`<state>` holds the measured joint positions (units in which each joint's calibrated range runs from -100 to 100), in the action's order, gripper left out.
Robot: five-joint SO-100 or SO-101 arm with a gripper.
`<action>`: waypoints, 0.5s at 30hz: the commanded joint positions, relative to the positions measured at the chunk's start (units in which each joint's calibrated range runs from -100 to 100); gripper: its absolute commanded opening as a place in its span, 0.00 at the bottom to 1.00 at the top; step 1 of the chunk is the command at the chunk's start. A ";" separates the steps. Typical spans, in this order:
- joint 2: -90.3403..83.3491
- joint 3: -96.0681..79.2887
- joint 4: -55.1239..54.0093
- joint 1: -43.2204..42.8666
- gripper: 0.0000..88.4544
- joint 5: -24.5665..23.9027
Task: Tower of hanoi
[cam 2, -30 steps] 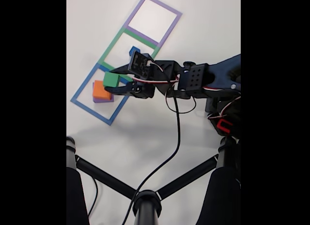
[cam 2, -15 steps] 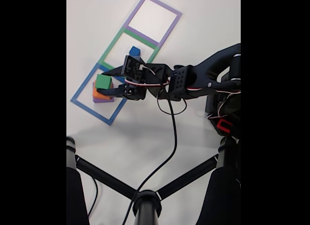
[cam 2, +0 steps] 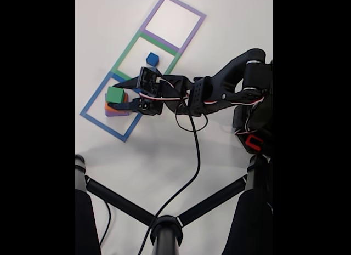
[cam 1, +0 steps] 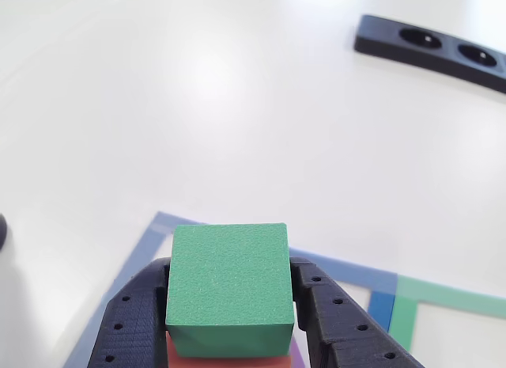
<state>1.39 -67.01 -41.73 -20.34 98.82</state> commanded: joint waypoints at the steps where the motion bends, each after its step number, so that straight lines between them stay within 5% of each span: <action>1: 0.05 2.36 -2.09 -0.66 0.07 1.18; 15: 2.21 1.82 -5.25 -0.74 0.18 1.18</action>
<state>4.01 -66.49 -44.86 -20.43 98.82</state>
